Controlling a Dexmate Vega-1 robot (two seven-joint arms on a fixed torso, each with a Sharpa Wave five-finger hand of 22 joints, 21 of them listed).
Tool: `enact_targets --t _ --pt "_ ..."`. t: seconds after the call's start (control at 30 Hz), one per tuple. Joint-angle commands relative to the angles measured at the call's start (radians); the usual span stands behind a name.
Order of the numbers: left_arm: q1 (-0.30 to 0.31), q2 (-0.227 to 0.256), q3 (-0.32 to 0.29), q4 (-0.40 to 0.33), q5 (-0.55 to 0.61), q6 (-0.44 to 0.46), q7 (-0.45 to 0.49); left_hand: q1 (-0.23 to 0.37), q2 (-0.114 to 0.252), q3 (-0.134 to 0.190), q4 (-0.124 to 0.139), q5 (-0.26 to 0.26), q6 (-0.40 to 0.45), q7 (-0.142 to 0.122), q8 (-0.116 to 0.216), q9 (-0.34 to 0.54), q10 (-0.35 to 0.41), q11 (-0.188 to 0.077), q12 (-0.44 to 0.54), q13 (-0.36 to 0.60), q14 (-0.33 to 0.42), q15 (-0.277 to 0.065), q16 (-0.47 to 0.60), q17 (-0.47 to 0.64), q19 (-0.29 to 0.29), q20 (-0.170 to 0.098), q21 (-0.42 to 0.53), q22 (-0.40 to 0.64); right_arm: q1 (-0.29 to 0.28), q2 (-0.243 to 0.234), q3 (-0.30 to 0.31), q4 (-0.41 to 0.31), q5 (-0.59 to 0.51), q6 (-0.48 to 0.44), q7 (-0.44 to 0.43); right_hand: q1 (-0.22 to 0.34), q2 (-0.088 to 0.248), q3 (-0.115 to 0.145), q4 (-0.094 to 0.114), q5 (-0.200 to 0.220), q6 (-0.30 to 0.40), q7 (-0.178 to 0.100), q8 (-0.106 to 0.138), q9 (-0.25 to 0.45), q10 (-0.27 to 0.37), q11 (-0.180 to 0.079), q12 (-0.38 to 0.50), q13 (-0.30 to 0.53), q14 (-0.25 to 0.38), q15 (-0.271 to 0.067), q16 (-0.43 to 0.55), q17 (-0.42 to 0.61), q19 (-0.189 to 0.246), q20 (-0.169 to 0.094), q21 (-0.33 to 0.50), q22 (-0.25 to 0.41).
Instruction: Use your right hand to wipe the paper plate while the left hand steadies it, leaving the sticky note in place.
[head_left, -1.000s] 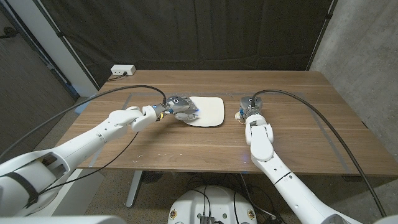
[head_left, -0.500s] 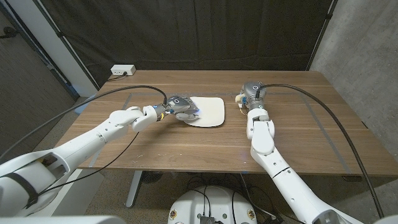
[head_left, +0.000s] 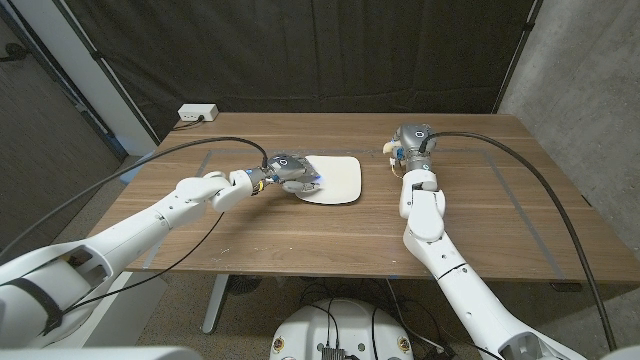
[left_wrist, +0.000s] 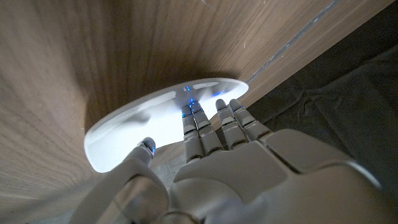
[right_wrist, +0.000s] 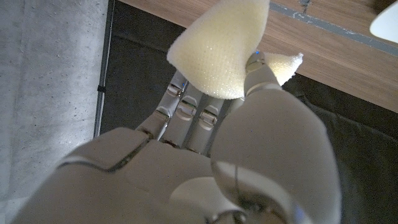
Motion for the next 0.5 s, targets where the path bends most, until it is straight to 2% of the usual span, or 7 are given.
enact_targets --t 0.03,0.2,0.5 --pt "0.010 -0.014 -0.042 0.012 -0.101 -0.023 0.070 0.008 0.000 0.000 -0.003 0.003 0.003 0.002 0.009 -0.001 -0.005 0.005 0.004 0.002 0.009 -0.126 0.004 0.001 0.001 0.008 -0.002 0.005 0.000 0.025 0.036 0.011 0.072 -0.027 -0.042 -0.005 0.005 0.004 0.008 -0.002 0.115 0.111 0.000 0.003 0.008 0.003 -0.004 0.003 0.013 -0.109 -0.003 0.004 -0.004 -0.109 0.005 -0.001" --pt "0.015 -0.025 -0.064 0.031 -0.191 -0.061 0.084 0.011 0.002 0.001 -0.005 0.004 0.001 0.002 0.009 -0.001 -0.017 0.004 0.000 0.002 0.012 -0.120 0.004 0.001 0.000 0.010 -0.004 0.005 -0.004 0.040 0.057 0.014 0.120 -0.036 -0.041 -0.006 0.006 0.004 0.009 -0.002 0.112 0.110 -0.002 0.004 0.009 0.003 -0.006 0.004 0.015 -0.109 -0.005 0.004 -0.006 -0.108 0.007 -0.003" --pt "0.015 -0.034 -0.084 0.057 -0.313 -0.124 0.097 0.017 0.000 0.003 -0.011 0.005 -0.028 0.002 0.002 -0.001 -0.043 0.023 -0.004 0.003 0.017 -0.095 0.005 0.004 -0.020 0.031 -0.015 0.005 -0.007 0.052 0.070 0.014 0.165 -0.061 -0.020 -0.009 0.010 0.005 0.012 -0.002 0.100 0.111 -0.007 0.005 -0.001 0.005 -0.014 0.005 0.014 -0.108 -0.010 0.005 -0.010 -0.105 0.012 -0.006"
